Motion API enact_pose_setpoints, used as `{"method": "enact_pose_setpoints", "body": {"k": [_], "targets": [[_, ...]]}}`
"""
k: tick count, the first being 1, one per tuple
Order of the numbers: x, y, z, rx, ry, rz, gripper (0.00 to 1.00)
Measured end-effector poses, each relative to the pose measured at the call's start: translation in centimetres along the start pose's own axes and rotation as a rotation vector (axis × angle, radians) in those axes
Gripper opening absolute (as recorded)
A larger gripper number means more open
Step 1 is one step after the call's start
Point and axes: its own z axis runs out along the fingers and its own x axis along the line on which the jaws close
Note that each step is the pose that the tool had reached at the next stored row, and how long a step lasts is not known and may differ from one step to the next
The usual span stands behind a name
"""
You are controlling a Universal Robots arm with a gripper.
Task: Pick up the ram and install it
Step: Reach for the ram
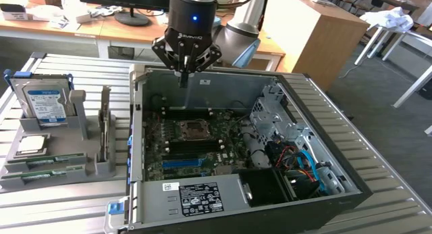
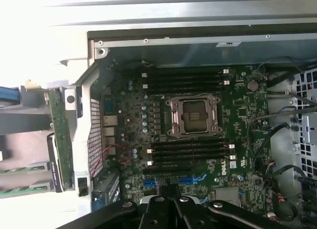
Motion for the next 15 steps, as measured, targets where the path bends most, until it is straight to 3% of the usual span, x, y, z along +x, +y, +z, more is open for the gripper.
{"method": "enact_pose_setpoints", "body": {"k": [15], "targets": [[1.04, -0.08, -0.03, 0.0, 0.0, 0.0, 0.1]]}}
